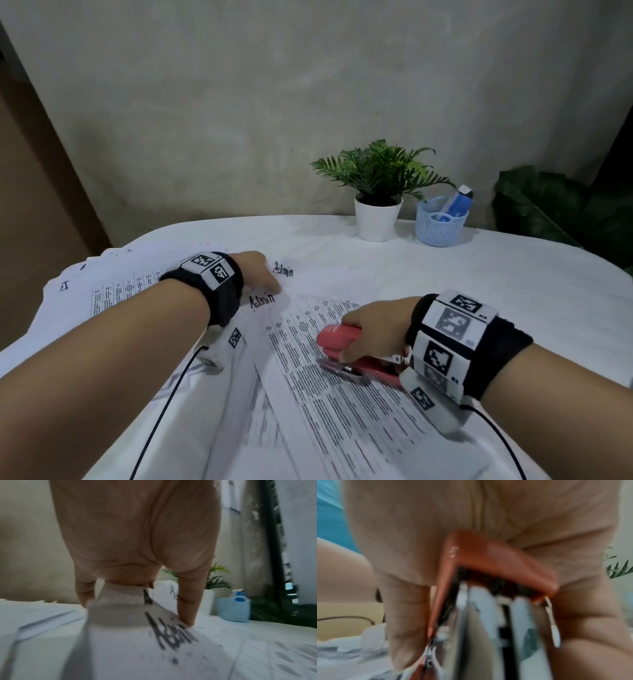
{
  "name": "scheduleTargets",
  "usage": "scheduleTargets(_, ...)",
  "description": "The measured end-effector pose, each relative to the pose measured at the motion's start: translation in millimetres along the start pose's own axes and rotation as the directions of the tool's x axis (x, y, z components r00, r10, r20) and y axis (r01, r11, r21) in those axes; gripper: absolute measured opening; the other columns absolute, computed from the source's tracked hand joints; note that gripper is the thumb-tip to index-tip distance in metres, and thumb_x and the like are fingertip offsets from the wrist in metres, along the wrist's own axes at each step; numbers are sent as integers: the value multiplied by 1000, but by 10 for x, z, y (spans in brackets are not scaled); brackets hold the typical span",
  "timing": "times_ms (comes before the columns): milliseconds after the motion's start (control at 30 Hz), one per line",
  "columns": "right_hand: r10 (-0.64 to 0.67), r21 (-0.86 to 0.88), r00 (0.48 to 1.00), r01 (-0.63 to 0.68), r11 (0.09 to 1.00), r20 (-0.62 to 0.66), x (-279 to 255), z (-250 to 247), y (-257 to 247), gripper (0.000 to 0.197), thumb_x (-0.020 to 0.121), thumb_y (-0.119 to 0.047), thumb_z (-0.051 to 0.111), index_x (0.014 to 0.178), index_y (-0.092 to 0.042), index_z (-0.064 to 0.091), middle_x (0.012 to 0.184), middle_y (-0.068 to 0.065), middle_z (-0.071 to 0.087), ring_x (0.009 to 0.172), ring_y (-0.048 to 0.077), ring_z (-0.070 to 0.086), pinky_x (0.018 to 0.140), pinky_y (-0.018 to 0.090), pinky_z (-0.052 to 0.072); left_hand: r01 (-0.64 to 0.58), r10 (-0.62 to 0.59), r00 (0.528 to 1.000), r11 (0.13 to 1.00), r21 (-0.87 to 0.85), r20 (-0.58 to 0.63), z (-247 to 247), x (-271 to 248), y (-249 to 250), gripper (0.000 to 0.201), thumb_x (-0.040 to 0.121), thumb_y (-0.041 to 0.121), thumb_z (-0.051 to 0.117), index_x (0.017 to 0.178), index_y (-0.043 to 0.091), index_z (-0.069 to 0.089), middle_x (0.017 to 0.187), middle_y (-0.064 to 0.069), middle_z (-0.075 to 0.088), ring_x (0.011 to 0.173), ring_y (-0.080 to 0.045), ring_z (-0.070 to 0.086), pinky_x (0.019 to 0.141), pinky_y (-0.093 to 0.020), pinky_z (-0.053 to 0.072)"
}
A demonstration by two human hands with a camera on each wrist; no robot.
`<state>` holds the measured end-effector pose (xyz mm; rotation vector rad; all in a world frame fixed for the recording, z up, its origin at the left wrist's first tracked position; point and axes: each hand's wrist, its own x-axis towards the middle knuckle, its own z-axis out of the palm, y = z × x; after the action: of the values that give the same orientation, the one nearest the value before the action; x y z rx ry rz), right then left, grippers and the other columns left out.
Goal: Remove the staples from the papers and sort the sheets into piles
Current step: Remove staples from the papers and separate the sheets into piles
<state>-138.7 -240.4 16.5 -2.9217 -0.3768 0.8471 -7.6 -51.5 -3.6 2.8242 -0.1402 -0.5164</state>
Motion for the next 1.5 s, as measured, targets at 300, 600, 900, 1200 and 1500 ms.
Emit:
scheduleTargets(300, 120, -64, 970, -136, 989, -210, -163, -202, 61, 37, 96, -38, 41, 117, -9, 53, 115, 10, 60, 90, 20, 55, 73, 26, 41, -203, 203, 979, 950, 237, 25, 374, -557, 146, 61, 87, 32, 65, 132, 7, 32, 127, -11, 53, 99, -23, 51, 79, -31, 42)
scheduleTargets(600, 78, -310, 978, -136, 941, -193, -16, 278, -27, 34, 95, -39, 36, 113, -14, 51, 117, 7, 61, 95, 27, 58, 84, 30, 43, -196, 224, 964, 963, 186, -144, 483, -686, 68, 71, 82, 26, 70, 135, 18, 25, 119, -11, 59, 98, -28, 59, 80, -34, 45)
scheduleTargets(900, 64, -354, 971, -145, 924, -229, 138, 356, 25, 23, 98, -28, 33, 79, -16, 36, 95, 3, 60, 90, 28, 55, 78, 34, 41, -405, 273, 909, 758, 511, 315, 667, -927, 286, 70, 95, 55, 38, 152, 28, 8, 159, -9, 10, 140, -32, 29, 113, -49, 27)
scheduleTargets(1200, 104, -392, 965, -195, 899, -242, 380, 260, 29, 33, 98, -28, 38, 127, -15, 44, 119, 6, 56, 100, 23, 58, 80, 34, 44, -418, 255, 900, 731, 539, 352, 598, -981, 357, 73, 93, 57, 42, 152, 27, 11, 157, -9, 18, 138, -34, 33, 109, -51, 31)
scheduleTargets(1500, 48, -387, 961, -156, 909, -273, 408, 240, 27, 39, 101, -31, 27, 133, -13, 42, 134, 9, 50, 120, 24, 50, 95, 35, 39, -406, 261, 910, 714, 570, 322, 540, -851, 417, 86, 80, 65, 56, 148, 23, 24, 143, -8, 32, 122, -30, 48, 93, -43, 43)
